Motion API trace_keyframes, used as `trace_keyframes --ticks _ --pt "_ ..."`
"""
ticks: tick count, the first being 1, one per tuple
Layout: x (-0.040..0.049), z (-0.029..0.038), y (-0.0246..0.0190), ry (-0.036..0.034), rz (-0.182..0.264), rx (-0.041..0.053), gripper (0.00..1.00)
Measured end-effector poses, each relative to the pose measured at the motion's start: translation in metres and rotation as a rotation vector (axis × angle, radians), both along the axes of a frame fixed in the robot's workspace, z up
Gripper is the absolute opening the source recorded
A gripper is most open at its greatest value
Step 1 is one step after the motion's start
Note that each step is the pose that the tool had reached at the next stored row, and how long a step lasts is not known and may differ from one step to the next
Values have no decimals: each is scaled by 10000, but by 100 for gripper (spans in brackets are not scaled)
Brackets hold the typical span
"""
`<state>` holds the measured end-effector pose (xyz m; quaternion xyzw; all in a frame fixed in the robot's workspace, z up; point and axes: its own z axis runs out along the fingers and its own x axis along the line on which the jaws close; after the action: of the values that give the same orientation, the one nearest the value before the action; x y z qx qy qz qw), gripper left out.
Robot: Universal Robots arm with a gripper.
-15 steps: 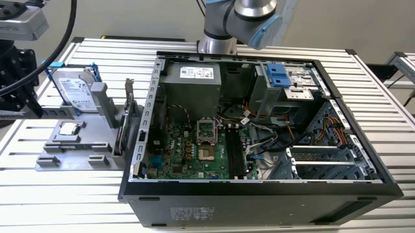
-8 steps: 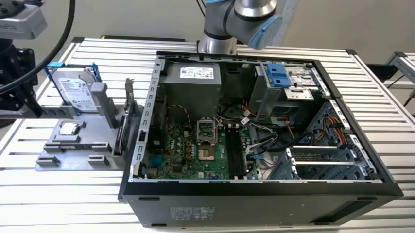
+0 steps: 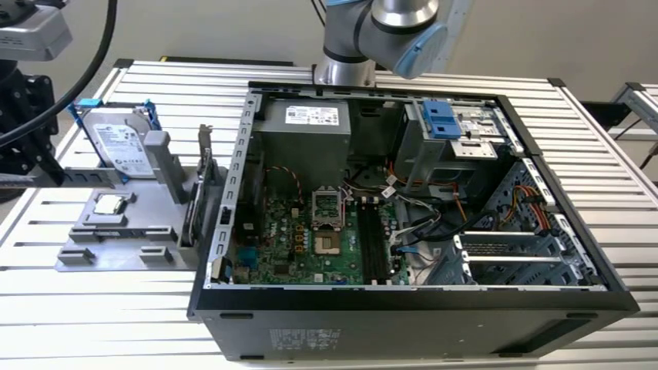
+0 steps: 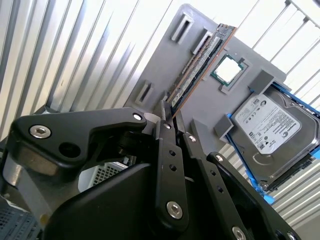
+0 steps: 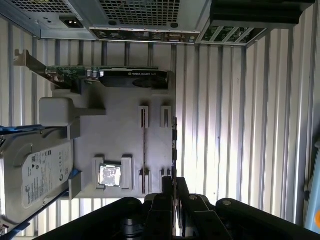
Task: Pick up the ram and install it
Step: 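Pick up the ram and move it above insertion slot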
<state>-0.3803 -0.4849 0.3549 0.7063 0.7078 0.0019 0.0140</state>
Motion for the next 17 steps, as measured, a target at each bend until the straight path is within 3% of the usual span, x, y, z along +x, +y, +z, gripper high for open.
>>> trace_keyframes --ticks 17 --pt "-17 30 0 -1 -57 0 0"
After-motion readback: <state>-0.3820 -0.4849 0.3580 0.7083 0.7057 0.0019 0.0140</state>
